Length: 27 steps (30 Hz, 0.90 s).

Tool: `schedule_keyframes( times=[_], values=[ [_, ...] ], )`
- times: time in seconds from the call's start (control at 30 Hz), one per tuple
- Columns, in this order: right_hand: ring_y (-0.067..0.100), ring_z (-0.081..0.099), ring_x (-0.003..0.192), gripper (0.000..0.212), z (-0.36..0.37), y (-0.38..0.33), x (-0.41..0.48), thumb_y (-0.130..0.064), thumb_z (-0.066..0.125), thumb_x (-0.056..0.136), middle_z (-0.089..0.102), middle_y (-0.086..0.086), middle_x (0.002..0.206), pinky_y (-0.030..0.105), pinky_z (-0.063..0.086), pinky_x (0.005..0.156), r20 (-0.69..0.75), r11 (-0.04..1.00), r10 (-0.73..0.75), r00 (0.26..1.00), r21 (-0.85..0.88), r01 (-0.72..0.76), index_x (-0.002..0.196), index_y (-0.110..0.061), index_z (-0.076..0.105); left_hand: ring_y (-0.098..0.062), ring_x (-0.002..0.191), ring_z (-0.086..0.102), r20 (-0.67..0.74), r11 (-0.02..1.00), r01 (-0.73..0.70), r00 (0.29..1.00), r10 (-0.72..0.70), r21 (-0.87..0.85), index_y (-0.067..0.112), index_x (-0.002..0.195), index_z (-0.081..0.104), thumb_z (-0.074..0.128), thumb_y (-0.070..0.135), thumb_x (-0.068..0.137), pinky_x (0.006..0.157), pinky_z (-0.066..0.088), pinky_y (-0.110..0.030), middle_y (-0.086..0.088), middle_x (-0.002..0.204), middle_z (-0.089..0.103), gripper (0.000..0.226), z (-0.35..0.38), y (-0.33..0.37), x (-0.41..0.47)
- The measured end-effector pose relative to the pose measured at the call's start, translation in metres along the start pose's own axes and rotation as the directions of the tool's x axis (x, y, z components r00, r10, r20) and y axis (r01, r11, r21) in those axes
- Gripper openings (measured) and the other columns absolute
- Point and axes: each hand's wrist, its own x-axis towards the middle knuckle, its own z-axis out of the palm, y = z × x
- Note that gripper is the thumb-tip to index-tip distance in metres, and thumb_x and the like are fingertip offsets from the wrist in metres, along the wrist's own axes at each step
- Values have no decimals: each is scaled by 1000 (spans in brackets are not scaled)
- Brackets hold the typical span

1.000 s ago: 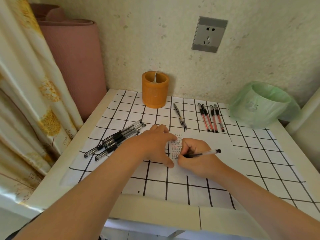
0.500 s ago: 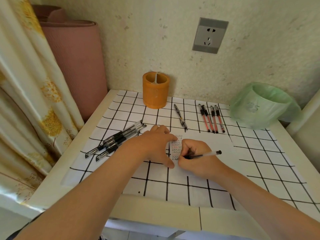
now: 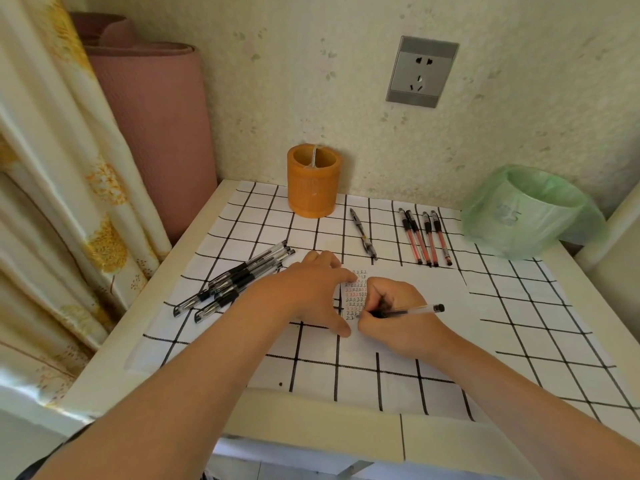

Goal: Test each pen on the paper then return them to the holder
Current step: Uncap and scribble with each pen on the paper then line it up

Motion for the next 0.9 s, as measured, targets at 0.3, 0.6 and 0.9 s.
schedule_keyframes(
  times=[0.3,0.6,0.9],
  values=[
    [14,59,60,22,0,-1,-1,4,69,75,60,1,67,32,46,52,-6,1000,-12,1000,18,12,65,-11,54,-15,140,19,-2,1000,5,1000,-5,-7,36,152,28,80,55,69,111,34,-38,8,148,24,100,1,-1,1],
    [9,58,59,23,1,-1,-1,3,69,74,60,-5,65,34,47,52,-11,999,20,1000,32,-20,65,-13,55,-15,139,19,-6,1000,2,1000,-2,-3,36,152,28,80,56,69,110,34,-38,8,148,25,100,1,-1,1],
    [11,55,59,18,0,-2,-1,-4,68,73,59,0,65,33,44,51,-12,1000,-24,1000,9,24,66,-11,54,-16,139,19,1,1000,0,1000,0,2,35,152,28,80,56,70,111,34,-39,7,149,25,100,0,0,1]
  ],
)
